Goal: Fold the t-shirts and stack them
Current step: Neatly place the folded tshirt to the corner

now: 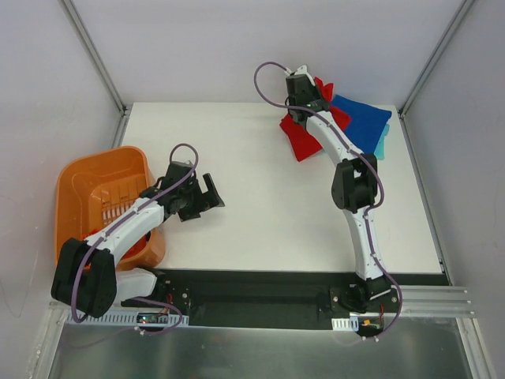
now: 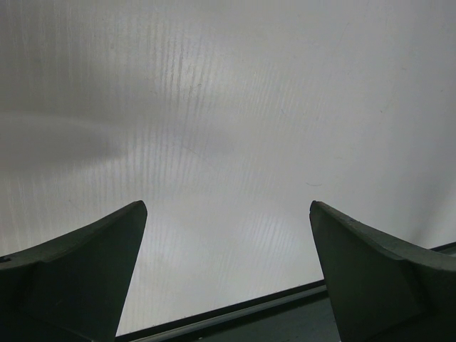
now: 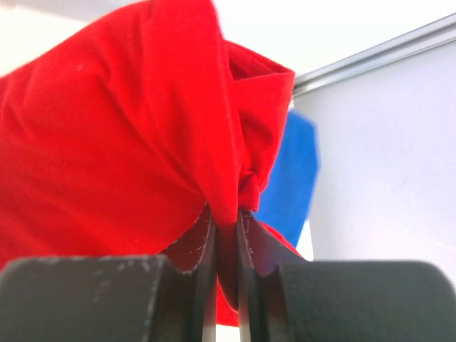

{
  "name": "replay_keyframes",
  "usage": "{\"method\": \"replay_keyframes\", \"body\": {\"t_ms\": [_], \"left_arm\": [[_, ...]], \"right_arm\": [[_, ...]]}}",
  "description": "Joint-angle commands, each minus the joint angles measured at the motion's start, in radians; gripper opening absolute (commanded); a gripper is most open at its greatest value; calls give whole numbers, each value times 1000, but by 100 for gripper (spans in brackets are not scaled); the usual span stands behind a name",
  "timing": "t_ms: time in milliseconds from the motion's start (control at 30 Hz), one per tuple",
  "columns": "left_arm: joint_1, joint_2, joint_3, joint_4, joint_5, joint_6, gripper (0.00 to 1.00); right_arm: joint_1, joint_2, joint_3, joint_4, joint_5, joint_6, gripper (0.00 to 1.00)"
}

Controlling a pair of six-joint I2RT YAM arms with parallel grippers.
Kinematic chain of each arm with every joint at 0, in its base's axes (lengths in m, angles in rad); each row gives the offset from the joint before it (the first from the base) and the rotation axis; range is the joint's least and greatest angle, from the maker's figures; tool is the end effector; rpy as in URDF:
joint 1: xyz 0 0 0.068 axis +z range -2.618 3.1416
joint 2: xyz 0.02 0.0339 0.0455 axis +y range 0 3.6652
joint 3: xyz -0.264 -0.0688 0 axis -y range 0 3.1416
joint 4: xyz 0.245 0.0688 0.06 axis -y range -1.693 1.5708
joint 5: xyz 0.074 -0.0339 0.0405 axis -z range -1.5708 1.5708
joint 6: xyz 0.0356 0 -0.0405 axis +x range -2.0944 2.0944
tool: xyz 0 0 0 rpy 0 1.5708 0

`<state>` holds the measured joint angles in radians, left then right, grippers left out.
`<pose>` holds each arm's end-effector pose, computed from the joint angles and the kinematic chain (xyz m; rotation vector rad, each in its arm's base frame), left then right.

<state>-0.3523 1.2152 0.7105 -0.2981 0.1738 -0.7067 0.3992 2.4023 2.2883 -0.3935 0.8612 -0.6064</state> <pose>0.2300 -0.0911 0.2166 -0.3505 2.4514 -0.6912 0.5175 0.1890 0.2759 -0.4811 1.9750 -1.0160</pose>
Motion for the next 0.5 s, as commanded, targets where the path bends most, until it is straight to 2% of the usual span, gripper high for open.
{"method": "replay_keyframes", "body": {"t_ms": [0, 467], "left_arm": [[6, 10, 40, -6, -14, 21, 99], [7, 24, 53, -6, -11, 16, 99]], "right_arm": [[-5, -19, 102, 188, 139, -105, 3], [-53, -89, 168, 265, 157, -84, 1]]}}
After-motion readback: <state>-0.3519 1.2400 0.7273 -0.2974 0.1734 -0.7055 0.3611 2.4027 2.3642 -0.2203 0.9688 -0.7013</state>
